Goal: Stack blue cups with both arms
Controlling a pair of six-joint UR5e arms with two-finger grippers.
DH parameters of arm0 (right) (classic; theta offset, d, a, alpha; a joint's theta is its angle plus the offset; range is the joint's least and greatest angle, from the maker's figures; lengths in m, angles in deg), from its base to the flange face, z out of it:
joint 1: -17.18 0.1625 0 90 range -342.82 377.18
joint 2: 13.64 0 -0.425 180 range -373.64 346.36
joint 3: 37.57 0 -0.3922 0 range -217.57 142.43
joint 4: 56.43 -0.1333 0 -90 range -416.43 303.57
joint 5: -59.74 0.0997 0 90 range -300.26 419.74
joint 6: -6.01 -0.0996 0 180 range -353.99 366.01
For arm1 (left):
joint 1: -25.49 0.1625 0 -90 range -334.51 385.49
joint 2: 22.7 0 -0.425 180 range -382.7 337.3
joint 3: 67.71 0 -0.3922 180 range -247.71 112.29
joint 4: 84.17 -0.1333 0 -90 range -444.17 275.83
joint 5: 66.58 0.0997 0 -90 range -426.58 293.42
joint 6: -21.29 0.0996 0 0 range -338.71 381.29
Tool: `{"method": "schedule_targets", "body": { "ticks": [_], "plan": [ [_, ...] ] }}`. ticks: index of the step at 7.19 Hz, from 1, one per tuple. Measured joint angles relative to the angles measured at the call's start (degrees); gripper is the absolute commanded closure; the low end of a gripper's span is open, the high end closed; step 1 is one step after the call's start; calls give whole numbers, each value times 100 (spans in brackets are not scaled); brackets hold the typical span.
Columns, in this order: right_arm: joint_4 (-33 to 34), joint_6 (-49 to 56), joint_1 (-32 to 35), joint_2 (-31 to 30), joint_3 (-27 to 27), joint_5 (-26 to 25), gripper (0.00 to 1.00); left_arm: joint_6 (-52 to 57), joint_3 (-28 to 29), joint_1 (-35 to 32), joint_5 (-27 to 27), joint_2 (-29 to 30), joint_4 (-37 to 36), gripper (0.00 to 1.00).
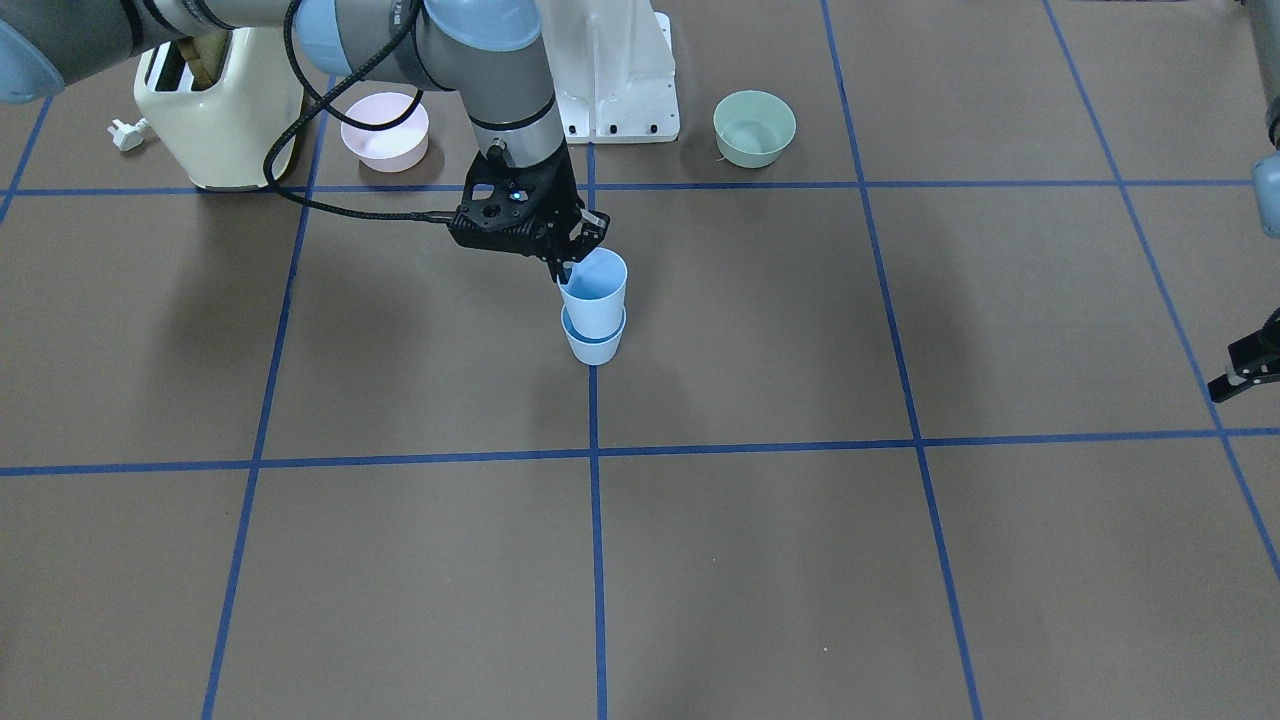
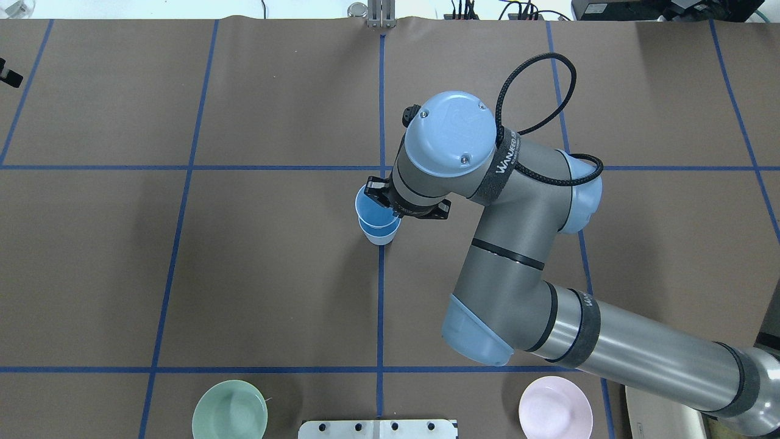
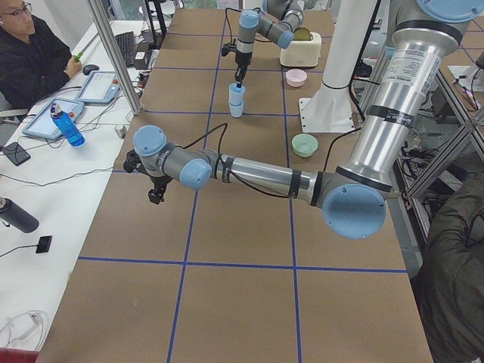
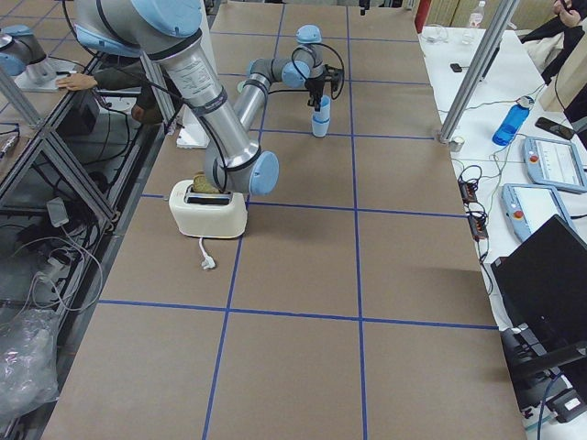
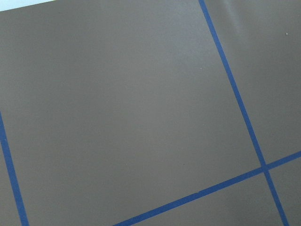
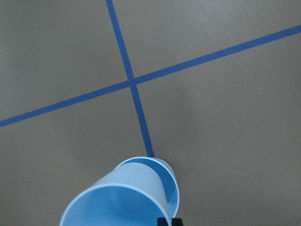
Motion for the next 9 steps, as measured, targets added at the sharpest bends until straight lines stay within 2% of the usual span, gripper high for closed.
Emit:
{"method": "schedule_targets", "body": {
  "ticks": [1,2,3,7,8,9],
  "plan": [
    [-3,-4,-12,-3,-1,-32,100,0,3,1,0,2,0,2],
    [-11,-5,-26,-5,-3,-72,80,0,5,1,0,3,0,2],
    [-15,1,-33,-3,-4,-90,1,-2,9,1,0,3,0,2],
    [-31,118,34,-5,-20,-88,0,-7,7,1,-4,-2,8,2],
    [-41,322,216,-3,-41,33,0,-3,6,1,-11,-4,8,2],
    [-48,665,571,-13,-54,369,0,-1,6,1,-18,-5,11,2]
  ]
}}
